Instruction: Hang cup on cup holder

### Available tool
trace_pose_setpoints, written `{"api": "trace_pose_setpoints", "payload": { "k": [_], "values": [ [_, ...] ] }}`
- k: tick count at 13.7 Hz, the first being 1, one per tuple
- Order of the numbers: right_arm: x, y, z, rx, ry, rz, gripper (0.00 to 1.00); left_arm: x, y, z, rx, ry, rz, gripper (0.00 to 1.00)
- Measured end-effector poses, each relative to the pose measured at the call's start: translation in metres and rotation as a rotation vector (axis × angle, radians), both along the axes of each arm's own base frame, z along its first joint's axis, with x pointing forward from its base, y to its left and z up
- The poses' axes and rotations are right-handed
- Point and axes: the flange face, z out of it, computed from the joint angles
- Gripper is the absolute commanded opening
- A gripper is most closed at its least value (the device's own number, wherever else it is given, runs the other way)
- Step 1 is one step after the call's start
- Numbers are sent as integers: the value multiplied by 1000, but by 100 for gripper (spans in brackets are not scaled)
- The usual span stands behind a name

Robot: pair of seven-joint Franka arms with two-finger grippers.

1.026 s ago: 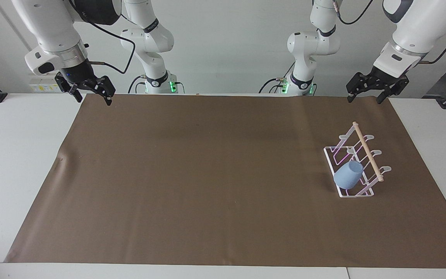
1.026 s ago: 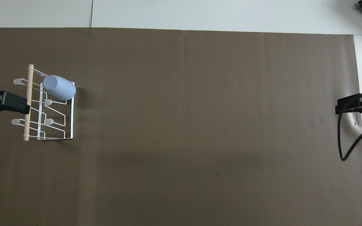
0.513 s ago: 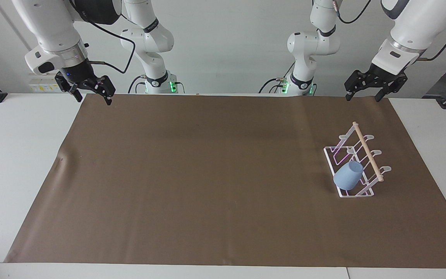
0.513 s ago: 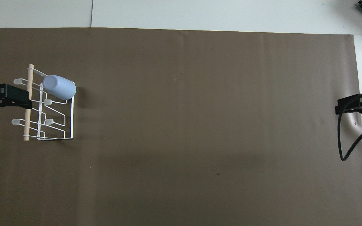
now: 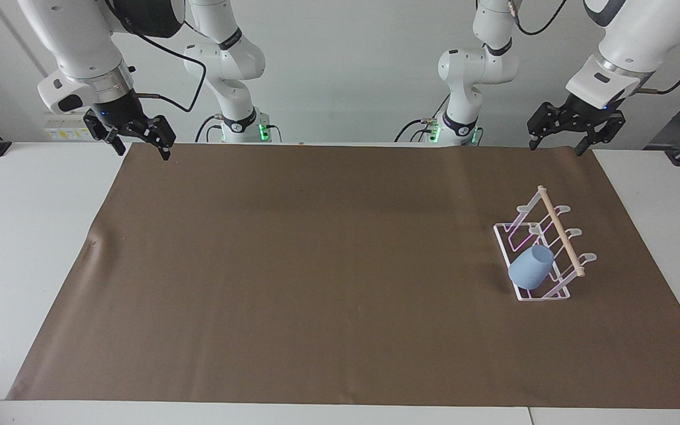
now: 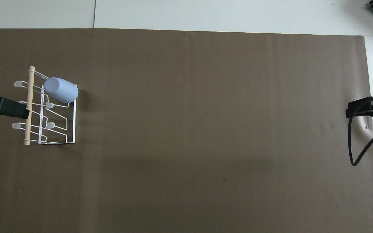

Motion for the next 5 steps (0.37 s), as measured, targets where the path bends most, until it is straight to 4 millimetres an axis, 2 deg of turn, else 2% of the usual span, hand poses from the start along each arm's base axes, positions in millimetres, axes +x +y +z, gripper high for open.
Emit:
{"api": "trace_pose_setpoints", "payload": {
  "k": [5],
  "values": [
    [0, 0, 0, 0, 0, 0, 100, 0, 1, 0, 15, -1, 80, 100]
  ]
}}
